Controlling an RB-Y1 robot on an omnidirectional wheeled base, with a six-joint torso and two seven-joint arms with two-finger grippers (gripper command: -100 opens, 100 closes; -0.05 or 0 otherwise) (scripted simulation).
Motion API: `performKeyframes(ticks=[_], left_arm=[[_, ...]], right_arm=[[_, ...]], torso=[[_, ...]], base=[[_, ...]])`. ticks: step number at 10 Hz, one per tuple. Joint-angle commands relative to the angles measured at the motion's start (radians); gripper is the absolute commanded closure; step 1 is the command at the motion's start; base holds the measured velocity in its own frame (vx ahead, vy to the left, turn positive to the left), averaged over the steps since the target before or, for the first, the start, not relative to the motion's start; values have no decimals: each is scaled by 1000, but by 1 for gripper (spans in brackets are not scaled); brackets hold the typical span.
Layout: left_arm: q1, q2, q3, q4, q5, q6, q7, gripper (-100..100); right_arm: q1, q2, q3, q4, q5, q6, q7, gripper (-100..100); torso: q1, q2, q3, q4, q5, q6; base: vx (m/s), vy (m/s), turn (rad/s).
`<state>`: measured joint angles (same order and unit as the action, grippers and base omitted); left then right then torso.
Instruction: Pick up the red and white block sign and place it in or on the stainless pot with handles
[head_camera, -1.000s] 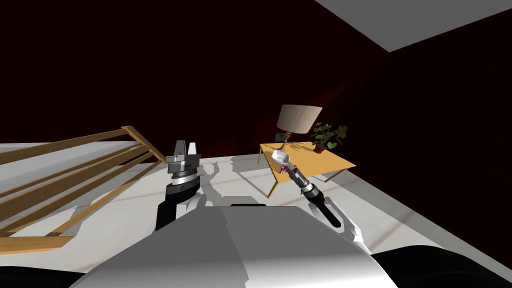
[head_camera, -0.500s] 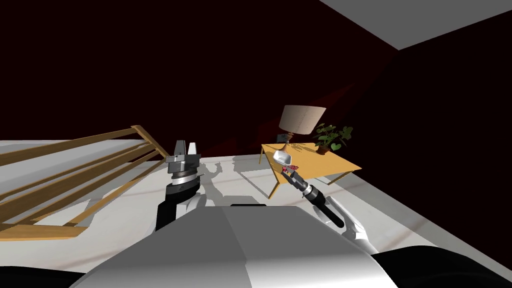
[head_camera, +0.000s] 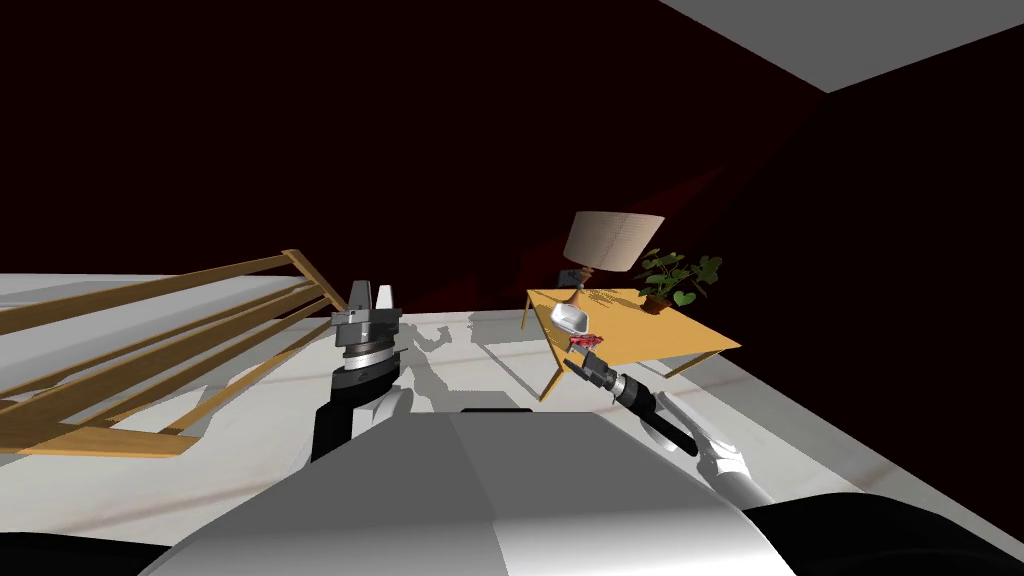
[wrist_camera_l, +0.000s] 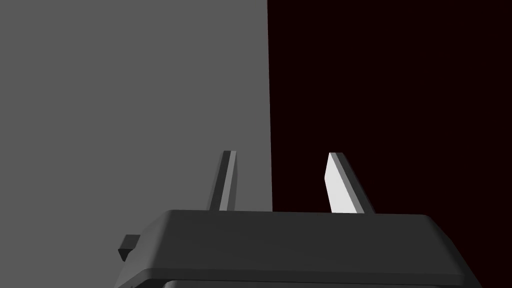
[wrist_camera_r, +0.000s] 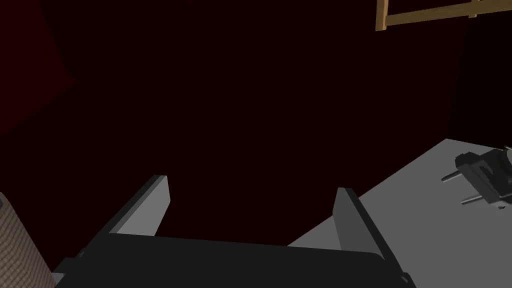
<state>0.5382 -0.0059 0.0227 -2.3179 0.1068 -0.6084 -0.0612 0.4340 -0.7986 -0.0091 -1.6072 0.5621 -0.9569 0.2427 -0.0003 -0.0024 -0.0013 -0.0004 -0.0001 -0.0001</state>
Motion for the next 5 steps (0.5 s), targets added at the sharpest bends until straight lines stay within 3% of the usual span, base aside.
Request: performKeyframes(ticks=[1,2,3,4,5], left_arm=[[0,0,0,0,0,0,0,0],[0,0,0,0,0,0,0,0],[0,0,0,0,0,0,0,0],[0,0,0,0,0,0,0,0],[0,0,0,0,0,0,0,0]], right_arm=[[-4,-23,4,23,38,-8,5,-100],[-15,-65,18,62,73,-22,19,-100],[-15,-65,18,67,93,-22,19,-100],[-26,-106,32,110,128,-35,33,-100],[-26,-106,32,110,148,-35,33,-100]], torso=[[0,0,0,0,0,0],[0,0,0,0,0,0],[0,0,0,0,0,0],[0,0,0,0,0,0],[0,-1,-1,0,0,0]], base=[[29,3,57],[34,15,95],[33,7,49],[51,7,105],[44,5,56]])
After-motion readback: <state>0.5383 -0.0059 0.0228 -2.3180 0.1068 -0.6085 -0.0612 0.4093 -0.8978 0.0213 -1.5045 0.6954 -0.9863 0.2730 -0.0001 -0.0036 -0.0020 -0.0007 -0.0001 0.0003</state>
